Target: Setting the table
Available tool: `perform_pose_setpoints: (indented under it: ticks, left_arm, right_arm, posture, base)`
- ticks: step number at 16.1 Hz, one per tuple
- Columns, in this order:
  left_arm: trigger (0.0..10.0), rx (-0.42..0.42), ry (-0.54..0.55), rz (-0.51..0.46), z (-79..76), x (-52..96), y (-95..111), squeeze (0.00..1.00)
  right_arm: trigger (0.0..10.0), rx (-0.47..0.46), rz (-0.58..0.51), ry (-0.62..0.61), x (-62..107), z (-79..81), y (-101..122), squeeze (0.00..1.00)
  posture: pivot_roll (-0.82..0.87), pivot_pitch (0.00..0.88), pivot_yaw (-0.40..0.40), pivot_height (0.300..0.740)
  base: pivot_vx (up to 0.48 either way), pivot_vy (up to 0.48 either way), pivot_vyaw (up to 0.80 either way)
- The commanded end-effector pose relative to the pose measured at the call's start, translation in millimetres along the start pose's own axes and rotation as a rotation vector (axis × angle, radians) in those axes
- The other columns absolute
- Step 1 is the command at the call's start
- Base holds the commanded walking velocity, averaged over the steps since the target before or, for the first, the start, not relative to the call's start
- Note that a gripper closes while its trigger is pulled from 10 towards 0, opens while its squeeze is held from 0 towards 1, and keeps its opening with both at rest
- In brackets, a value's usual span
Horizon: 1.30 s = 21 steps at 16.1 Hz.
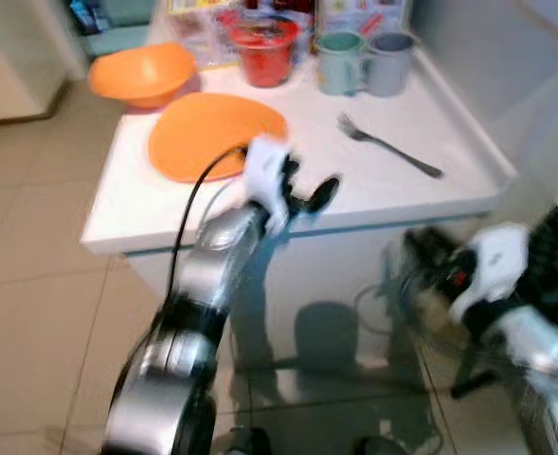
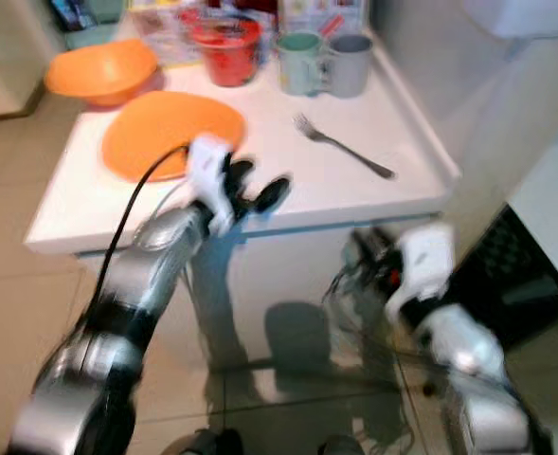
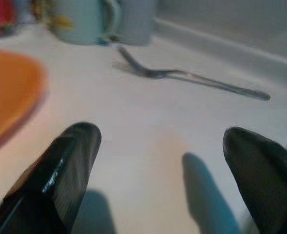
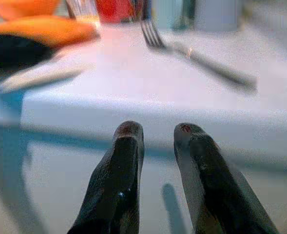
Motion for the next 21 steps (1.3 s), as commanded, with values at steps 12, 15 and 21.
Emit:
perform_pose_setpoints:
  ticks: [12, 15, 21]
  left_arm:
    - [10.0, 0.020, 0.058, 0.074, -26.6, 46.4, -13.8, 0.00]
    - [10.0, -0.010, 0.062, 0.114, -25.6, 53.0, -20.6, 0.00]
    - [10.0, -0.054, 0.057, 0.158, -24.9, 59.2, -26.3, 0.00]
  right_arm:
    - [10.0, 0.082, -0.023, -0.131, -31.7, -39.9, -3.4, 0.00]
    - [10.0, 0.072, -0.015, -0.164, -38.7, -45.1, -8.4, 0.00]
    - [10.0, 0.046, -0.022, -0.123, -41.0, -25.6, -16.4, 0.00]
  posture:
    - [-0.03, 0.000, 0.021, 0.740]
    - [-0.02, 0.000, 0.025, 0.740]
    - [-0.02, 0.000, 0.029, 0.740]
  base:
    - [0.000, 0.000, 0.00]
    - [0.000, 0.000, 0.00]
    - [0.298, 0.000, 0.00]
Point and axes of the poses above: a point about 5 cm out from each wrist's last joint towards the gripper, its own x axis pointing back from the gripper into the wrist, its own y axis along the axis of the wrist's last joint, z = x × y, the point moved 2 cm from there along -x, pointing out of the wrist towards the gripper, and after that the axes turned 7 degrees about x, right-handed, at the moved point
